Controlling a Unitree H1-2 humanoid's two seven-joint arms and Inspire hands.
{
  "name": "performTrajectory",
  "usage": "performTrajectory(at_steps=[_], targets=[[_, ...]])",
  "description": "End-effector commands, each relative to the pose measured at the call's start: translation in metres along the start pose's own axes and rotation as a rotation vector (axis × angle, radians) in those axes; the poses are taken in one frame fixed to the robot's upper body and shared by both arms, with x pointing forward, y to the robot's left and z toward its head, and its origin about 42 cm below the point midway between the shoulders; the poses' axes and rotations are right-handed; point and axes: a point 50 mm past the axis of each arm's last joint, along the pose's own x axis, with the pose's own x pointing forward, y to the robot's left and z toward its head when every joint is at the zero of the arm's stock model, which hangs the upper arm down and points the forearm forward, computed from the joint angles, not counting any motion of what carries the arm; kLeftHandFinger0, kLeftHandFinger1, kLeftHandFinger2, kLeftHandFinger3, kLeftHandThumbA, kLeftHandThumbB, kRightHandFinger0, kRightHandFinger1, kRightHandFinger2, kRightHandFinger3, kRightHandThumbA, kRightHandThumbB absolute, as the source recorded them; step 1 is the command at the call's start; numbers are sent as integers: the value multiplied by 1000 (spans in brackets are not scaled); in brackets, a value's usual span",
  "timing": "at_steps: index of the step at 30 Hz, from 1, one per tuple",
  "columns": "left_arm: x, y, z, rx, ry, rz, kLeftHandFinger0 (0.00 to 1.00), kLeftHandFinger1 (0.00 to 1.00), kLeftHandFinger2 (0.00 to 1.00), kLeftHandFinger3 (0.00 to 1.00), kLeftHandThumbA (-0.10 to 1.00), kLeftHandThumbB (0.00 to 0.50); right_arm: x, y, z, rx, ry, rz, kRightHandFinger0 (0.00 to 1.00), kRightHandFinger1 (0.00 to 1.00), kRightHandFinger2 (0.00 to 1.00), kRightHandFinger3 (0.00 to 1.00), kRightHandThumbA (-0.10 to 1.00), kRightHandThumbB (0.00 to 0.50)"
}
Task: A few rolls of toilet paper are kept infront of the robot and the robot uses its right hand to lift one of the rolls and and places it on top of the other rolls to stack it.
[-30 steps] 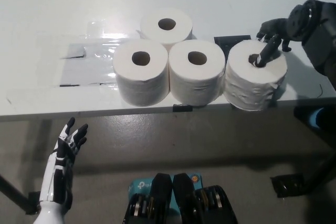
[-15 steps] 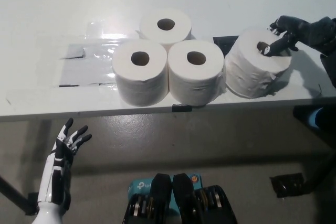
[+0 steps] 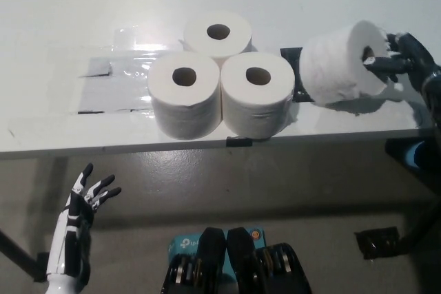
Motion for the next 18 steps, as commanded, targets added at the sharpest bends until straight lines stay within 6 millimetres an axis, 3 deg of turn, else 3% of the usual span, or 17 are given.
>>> performTrajectory(at_steps=[1,9,13,16,18], targets=[[-4,8,11,5,-64,22,1000,765,819,1000,1000,40,1,-14,19,130,-103,-146,0,0,0,0,576,22],[-10,9,6,-4,-40,30,1000,756,822,1000,1000,4,1,-42,57,187,-232,-248,0,0,0,0,569,12],[-9,9,6,-4,-40,30,1000,748,818,1000,1000,0,-1,-54,85,239,-321,-254,0,0,0,0,564,2],[-9,9,6,-6,-40,31,1000,741,815,1000,1000,0,-2,-58,109,261,-390,-240,0,0,1,40,444,0],[-9,9,6,0,-38,29,1000,737,813,1000,1000,0,-4,-59,131,207,-439,-241,0,0,0,65,490,2]])
